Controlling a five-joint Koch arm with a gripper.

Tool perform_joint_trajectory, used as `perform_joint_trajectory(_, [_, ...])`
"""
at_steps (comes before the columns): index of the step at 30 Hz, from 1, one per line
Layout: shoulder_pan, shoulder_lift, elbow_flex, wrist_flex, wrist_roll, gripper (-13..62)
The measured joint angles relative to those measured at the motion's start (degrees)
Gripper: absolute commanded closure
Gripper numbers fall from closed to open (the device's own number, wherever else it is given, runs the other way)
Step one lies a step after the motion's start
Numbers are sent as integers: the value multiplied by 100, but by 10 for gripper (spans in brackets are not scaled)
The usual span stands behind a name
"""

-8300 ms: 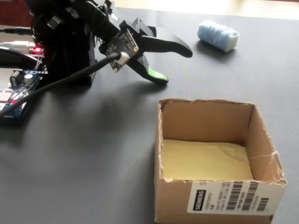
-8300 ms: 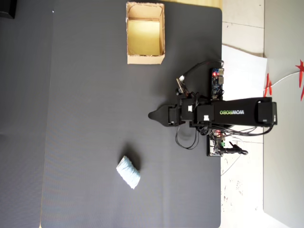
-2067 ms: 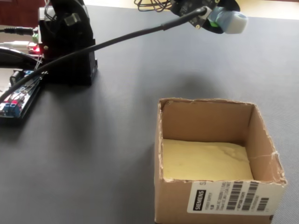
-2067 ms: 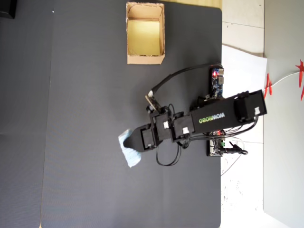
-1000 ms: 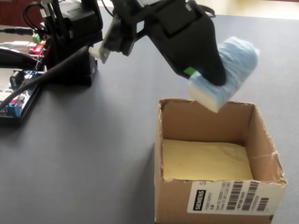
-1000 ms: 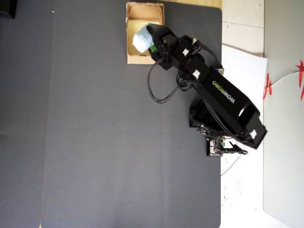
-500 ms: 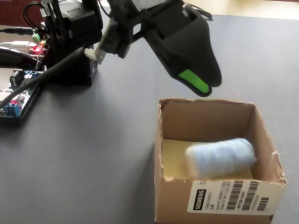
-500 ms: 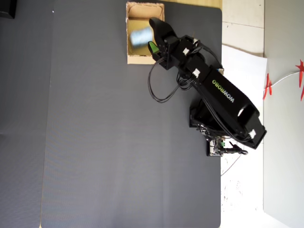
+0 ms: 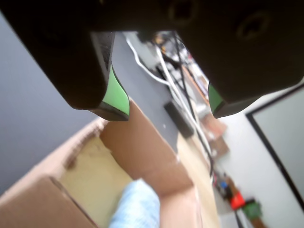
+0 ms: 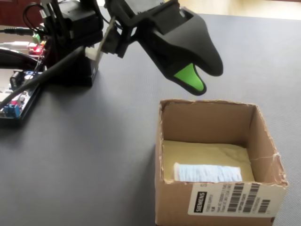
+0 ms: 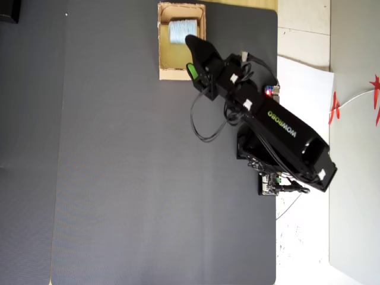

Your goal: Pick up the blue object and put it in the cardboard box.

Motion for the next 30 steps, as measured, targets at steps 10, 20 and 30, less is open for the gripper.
perform_joint_trajectory(10, [-1301, 1178, 1345, -967, 686, 162])
perform_joint_trajectory(20, [-2804, 1222, 2118, -1090, 1020, 162])
perform_joint_trajectory(30, [-3076, 1222, 3516, -1397, 1811, 154])
